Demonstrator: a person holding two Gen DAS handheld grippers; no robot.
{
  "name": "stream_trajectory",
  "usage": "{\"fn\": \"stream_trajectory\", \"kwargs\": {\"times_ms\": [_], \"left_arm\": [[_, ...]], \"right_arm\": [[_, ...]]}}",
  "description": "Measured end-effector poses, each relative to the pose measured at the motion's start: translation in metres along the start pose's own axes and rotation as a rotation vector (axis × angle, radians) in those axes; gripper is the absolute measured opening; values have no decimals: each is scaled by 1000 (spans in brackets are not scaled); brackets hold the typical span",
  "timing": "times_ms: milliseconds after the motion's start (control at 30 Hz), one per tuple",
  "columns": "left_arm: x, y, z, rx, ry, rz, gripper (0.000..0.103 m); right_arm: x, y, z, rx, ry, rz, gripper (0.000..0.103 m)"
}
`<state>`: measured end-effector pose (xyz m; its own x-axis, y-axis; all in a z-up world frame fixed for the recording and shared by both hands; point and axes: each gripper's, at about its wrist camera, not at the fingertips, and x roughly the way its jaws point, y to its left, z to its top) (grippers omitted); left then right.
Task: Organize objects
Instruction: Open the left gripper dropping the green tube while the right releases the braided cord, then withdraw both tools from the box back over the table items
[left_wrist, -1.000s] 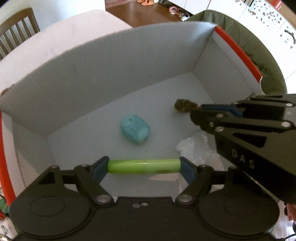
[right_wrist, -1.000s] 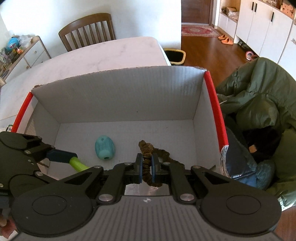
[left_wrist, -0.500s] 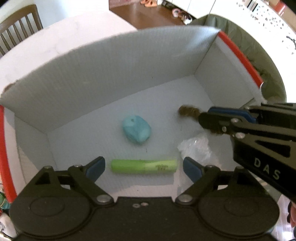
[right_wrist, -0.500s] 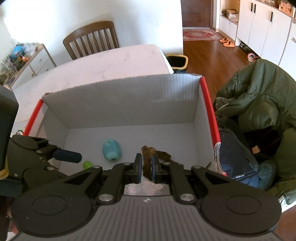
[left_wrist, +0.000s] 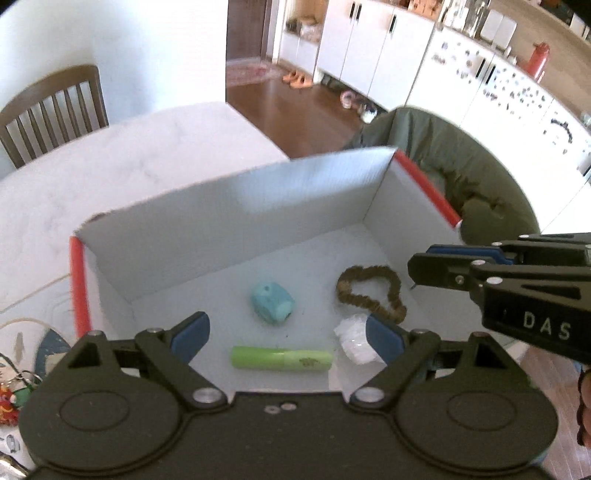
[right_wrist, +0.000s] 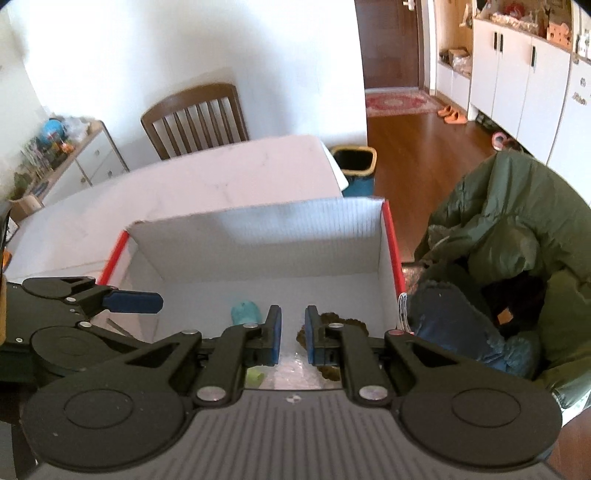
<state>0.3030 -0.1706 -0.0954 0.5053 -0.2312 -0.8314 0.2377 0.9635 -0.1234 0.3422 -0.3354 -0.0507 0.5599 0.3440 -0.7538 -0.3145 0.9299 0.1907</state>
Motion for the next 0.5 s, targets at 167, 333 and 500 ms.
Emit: {"fn": "stream_trajectory", "kwargs": {"times_ms": [167,333,500], "left_arm": [[-31,-2,-1,0,-80,-10,91],[-63,-1,-7,21,-152,-1,91],[-79,2,-11,17,-209,2,91]], "right_arm": [[-25,11,-2,-15,-52,14,12],[-45,23,-3,-30,-94,26,12],[-63,34,-10,-40,-123,27,13]]}}
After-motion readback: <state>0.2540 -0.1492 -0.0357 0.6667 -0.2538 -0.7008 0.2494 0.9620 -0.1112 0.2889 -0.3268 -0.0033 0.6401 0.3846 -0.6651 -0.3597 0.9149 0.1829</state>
